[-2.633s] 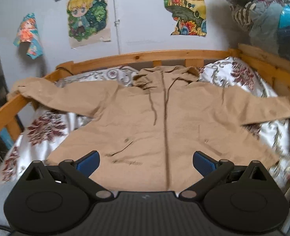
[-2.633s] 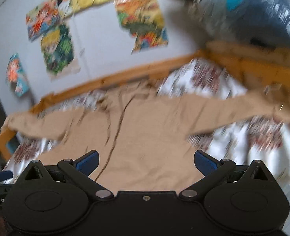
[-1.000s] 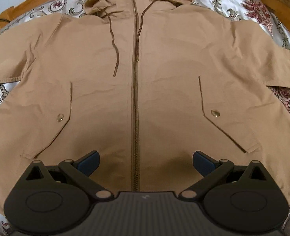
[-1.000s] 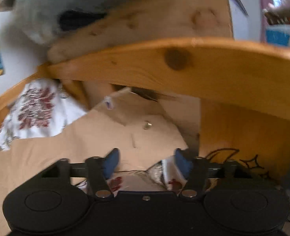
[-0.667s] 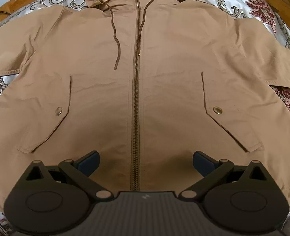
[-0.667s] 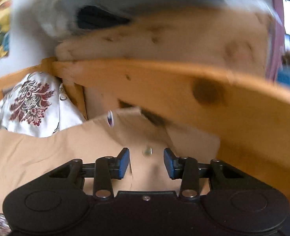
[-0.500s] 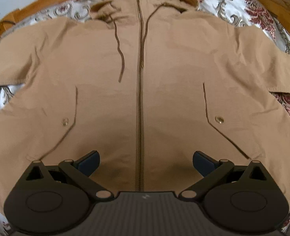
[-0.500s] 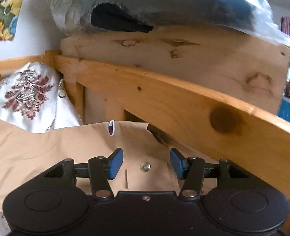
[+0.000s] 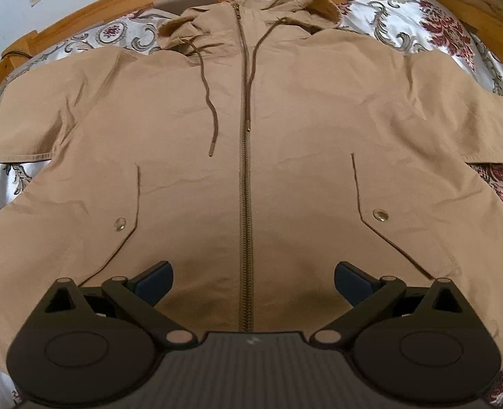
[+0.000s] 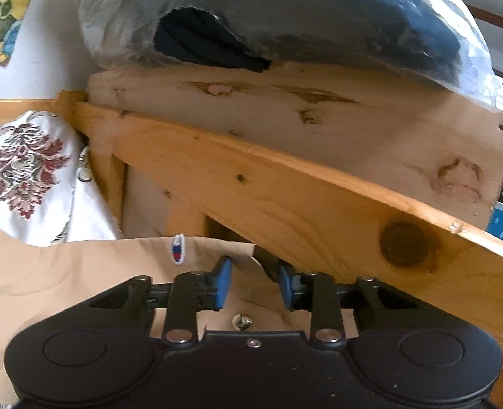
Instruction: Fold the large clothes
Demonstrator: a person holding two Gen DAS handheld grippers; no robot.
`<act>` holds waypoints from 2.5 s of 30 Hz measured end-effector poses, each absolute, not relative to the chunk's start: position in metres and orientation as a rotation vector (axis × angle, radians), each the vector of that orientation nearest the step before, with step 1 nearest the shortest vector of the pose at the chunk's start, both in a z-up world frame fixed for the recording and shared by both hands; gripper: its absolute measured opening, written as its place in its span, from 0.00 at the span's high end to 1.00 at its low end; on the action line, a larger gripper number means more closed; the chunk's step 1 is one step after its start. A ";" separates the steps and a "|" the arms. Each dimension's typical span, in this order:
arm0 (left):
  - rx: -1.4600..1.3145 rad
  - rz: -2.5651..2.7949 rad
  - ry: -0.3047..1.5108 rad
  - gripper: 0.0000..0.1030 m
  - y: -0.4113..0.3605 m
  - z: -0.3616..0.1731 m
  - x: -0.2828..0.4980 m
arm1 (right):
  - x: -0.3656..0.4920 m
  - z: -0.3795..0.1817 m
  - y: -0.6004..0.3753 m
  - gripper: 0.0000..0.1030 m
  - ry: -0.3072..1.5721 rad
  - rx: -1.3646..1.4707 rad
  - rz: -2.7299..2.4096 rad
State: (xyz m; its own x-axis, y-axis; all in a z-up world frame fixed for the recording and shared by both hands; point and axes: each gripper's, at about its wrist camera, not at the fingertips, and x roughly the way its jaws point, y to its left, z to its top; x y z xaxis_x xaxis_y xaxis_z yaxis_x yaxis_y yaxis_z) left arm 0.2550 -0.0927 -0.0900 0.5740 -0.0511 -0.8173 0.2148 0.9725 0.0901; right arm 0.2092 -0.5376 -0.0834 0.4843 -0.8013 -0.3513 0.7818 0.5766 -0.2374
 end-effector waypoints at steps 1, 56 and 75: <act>0.183 -0.153 0.945 0.00 -0.092 -0.089 0.255 | 0.211 -0.084 -0.537 0.82 0.457 -0.056 -0.968; 0.120 0.068 0.665 0.00 -0.024 -0.070 0.317 | 0.336 -0.048 -0.318 0.17 0.560 0.108 -0.294; -0.138 -0.136 0.814 0.43 0.010 -0.129 0.397 | 0.373 -0.108 -0.334 0.05 0.643 0.052 -0.349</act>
State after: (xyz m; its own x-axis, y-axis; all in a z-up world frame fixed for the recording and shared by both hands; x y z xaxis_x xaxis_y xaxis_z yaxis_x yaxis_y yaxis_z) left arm 0.3971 0.0105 -0.1292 0.6790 -0.1739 -0.7132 0.0677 0.9822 -0.1750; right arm 0.3731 -0.3340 -0.1079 0.7444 -0.3027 -0.5952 0.3347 0.9404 -0.0598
